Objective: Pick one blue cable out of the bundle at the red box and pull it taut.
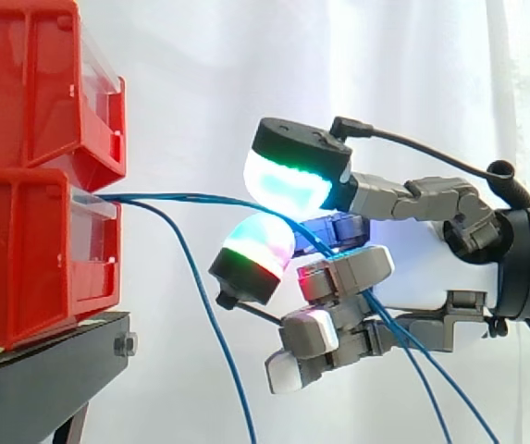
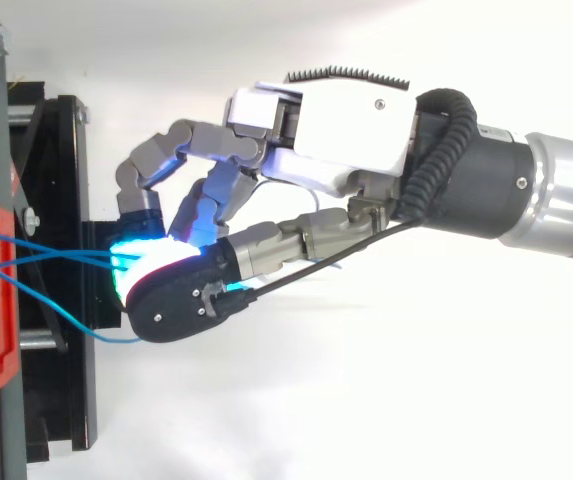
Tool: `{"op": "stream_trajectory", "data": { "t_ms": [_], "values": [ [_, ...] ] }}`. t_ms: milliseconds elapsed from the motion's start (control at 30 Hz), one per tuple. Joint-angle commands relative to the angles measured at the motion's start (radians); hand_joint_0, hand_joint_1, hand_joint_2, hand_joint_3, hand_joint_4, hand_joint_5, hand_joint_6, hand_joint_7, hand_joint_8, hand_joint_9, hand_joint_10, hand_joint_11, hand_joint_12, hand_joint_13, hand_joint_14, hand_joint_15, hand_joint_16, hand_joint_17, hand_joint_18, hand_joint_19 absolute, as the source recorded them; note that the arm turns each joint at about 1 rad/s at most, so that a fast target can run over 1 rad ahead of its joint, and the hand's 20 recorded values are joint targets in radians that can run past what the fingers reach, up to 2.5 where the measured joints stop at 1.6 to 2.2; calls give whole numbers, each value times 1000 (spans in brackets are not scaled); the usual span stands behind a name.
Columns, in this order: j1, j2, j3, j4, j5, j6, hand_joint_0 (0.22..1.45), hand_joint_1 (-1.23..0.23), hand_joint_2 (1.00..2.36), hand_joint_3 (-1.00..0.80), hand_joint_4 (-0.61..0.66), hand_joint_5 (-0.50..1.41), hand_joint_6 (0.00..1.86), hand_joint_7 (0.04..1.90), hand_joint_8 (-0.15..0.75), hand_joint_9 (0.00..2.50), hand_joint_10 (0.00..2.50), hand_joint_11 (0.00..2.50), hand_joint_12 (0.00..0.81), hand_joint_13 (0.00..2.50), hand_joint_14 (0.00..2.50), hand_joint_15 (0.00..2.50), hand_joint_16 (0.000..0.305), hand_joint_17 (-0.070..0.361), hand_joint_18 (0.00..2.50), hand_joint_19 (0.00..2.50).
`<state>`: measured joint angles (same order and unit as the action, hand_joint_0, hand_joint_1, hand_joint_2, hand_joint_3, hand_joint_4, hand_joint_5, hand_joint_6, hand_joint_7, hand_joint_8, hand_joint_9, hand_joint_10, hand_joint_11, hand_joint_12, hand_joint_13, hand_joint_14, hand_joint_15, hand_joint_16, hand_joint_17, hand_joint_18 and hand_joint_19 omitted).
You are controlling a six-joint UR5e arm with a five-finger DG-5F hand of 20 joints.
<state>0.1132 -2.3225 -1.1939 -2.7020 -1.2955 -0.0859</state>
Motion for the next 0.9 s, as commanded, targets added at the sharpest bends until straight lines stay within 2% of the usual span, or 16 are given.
{"op": "stream_trajectory", "data": {
  "t_ms": [0, 300, 433, 467, 567, 633, 733, 867],
  "values": [
    [0, 0, 2, -1, -1, 0, 634, -692, 1011, -355, 198, -135, 904, 1120, 320, 1221, 443, 1578, 379, 1148, 26, 938, 48, 108, 833, 578],
    [0, 0, 2, -1, -1, 0, 683, -824, 1010, -366, 182, -139, 909, 1113, 331, 1206, 487, 1578, 381, 1167, 26, 958, 48, 107, 855, 576],
    [0, 0, 2, -1, -1, 0, 729, -898, 1003, -458, 148, -147, 914, 1098, 329, 1188, 498, 1577, 377, 1151, 27, 949, 46, 104, 833, 564],
    [0, 0, 4, -1, 1, 0, 735, -890, 1000, -487, 157, -148, 914, 1089, 320, 1182, 490, 1577, 377, 1151, 27, 948, 46, 104, 833, 567],
    [0, 0, 4, -1, 1, 0, 628, -860, 1000, -500, 199, -151, 908, 1049, 323, 1172, 433, 1566, 379, 1118, 28, 940, 47, 105, 809, 597],
    [0, 0, 2, 1, 1, 0, 548, -734, 1000, -500, 201, -148, 893, 1047, 339, 1186, 395, 1548, 399, 1105, 26, 913, 50, 111, 805, 598],
    [0, 0, 4, 1, 1, -2, 563, -580, 1000, -500, 186, -144, 877, 1024, 336, 1215, 307, 1568, 388, 1098, 26, 904, 49, 111, 795, 602],
    [0, 0, 4, -1, -1, -6, 605, -552, 1003, -454, 177, -143, 871, 1046, 318, 1224, 274, 1589, 380, 1093, 25, 892, 48, 108, 784, 611]
  ]
}}
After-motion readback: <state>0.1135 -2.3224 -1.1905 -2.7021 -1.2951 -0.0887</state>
